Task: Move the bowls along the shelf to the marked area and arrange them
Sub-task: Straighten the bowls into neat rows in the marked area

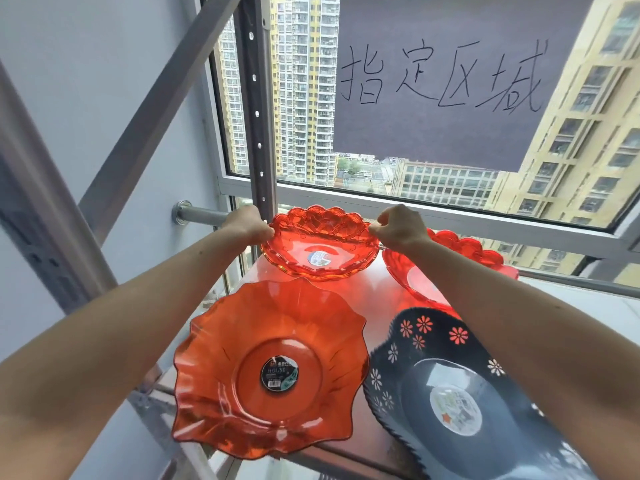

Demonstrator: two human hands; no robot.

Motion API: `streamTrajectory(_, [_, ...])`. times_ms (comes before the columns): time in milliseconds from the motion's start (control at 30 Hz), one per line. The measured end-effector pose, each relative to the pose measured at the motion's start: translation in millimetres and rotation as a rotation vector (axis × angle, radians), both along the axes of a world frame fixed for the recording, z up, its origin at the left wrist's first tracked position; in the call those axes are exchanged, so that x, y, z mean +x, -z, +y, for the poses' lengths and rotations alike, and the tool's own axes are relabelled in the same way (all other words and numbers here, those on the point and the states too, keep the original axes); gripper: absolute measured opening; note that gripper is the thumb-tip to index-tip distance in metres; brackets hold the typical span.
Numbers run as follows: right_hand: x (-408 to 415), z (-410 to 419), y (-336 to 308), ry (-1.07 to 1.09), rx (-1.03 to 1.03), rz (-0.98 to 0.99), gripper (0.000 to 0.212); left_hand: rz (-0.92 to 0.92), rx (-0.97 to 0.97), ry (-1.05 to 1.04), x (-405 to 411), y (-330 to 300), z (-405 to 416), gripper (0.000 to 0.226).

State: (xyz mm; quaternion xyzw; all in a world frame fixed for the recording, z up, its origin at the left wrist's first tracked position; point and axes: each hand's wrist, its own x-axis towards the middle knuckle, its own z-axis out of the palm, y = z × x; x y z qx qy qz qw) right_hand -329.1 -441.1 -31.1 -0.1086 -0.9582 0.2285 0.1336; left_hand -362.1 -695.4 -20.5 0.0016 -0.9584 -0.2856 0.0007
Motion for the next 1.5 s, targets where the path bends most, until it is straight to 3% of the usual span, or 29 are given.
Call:
streamTrajectory(167, [31,-14,-15,-0.098,0.055,0.092,0.031,-0.011,0.079,0.039,32,-3,-19,0.036])
streamTrajectory(400, [82,-42,-10,-0.206,0.045,-0.027,0.03,-0.081,0.004,0.132,85,-1,-49,0.03])
streamTrajectory(600, [124,-59,4,-0.136,0.019,-0.216,0.059,-0.136,0.0,0.193,104,7,-66,0.027])
streamTrajectory(733, [144,-69,10,-0.045,-0.019,-0.28,0.056,-0.097,0.043,0.186,111,16,-68,0.019])
streamTrajectory(900, [148,-72,14,0.014,-0.071,-0.209,0.046,-0.044,0.096,0.174,108,21,-68,0.013])
streamTrajectory(1200, [152,-76,11,0.013,-0.017,-0.239,0.034,0.048,0.068,0.189,94,24,-53,0.008])
streamTrajectory(1500, [152,-75,9,0.029,-0.054,-0.229,0.036,0.106,0.015,0.193,88,26,-46,0.015])
